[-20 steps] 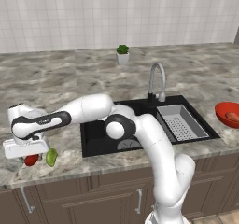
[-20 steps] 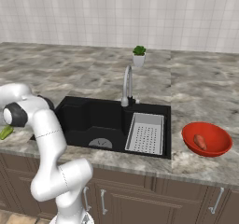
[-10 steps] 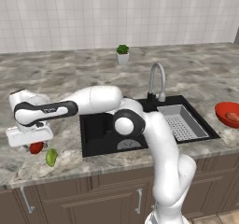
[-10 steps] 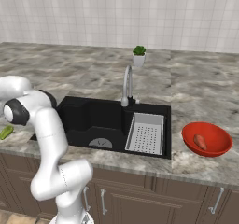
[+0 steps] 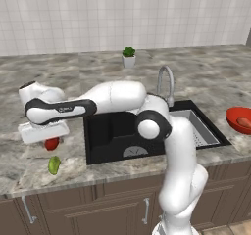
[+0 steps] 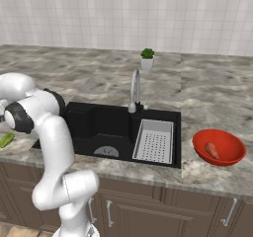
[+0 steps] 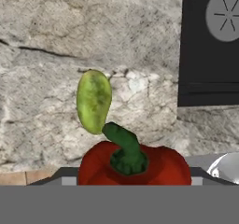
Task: There is a mixed pile of frozen fruits and vegetables on the counter. Locate all the frozen vegetables and place the items in a bowl on the counter. Take all the frozen fruits and defrost them in a running sink.
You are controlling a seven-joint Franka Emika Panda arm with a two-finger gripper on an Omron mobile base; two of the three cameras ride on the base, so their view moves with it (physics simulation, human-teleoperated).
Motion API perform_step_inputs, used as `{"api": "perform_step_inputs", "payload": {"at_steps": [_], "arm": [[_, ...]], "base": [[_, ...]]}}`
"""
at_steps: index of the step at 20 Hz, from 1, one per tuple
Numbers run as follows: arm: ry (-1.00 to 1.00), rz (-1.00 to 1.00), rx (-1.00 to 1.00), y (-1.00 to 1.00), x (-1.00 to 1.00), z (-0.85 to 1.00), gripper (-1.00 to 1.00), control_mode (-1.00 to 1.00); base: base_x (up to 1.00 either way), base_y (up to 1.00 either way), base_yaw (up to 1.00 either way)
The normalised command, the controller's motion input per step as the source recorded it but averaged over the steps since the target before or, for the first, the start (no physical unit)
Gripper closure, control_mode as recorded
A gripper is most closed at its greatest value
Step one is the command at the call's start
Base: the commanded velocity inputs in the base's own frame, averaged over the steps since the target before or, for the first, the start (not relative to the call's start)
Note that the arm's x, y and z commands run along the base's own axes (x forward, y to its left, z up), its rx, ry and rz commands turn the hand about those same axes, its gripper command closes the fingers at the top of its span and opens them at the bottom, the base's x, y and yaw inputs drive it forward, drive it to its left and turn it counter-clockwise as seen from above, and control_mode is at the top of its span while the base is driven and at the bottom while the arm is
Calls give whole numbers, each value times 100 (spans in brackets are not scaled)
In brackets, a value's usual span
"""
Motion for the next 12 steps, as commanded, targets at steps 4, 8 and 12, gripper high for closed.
{"api": "perform_step_inputs", "payload": {"at_steps": [4,8,12], "arm": [[-19,0,15,-100,-28,0,100,-100],[-29,1,17,-89,-32,0,100,-100],[-24,1,18,-91,-21,4,100,-100]], "base": [[0,0,0],[0,0,0],[0,0,0]]}}
